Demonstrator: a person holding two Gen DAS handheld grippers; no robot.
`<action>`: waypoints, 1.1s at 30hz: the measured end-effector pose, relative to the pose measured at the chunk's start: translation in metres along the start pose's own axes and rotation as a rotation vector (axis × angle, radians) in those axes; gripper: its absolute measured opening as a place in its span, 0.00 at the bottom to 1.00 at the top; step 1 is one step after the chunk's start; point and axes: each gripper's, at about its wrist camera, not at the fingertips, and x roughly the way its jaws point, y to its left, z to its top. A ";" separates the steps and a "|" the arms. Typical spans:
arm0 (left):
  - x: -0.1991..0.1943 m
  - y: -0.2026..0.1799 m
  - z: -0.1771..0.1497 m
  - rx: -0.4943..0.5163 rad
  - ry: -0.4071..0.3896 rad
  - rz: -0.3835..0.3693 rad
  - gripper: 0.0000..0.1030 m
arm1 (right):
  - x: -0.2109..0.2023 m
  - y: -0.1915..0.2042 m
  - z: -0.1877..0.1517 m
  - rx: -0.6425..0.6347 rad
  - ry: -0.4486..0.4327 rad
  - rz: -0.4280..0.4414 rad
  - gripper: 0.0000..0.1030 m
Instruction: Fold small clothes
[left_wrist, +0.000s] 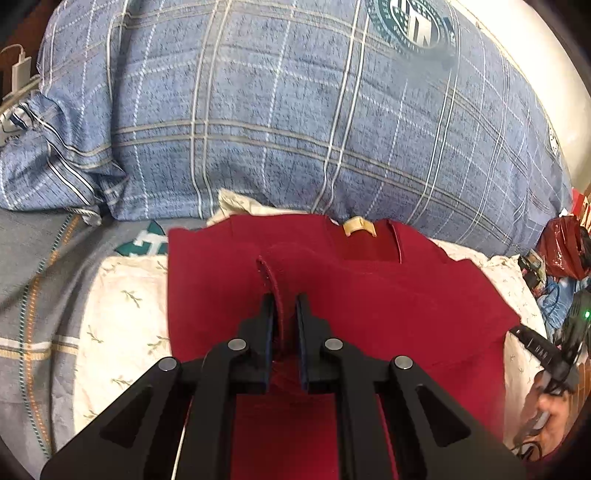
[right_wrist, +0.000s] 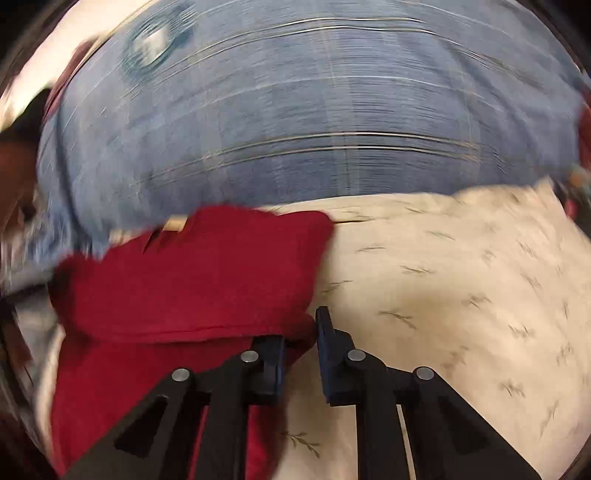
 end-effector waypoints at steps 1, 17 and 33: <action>0.005 -0.002 -0.003 0.003 0.011 -0.002 0.08 | 0.001 -0.006 -0.001 0.029 0.033 -0.011 0.14; 0.024 0.003 -0.030 0.023 0.024 0.048 0.19 | -0.008 0.028 0.004 -0.075 -0.005 0.035 0.29; 0.025 0.002 -0.037 0.024 0.024 0.056 0.44 | 0.035 0.084 0.032 -0.206 0.060 0.018 0.32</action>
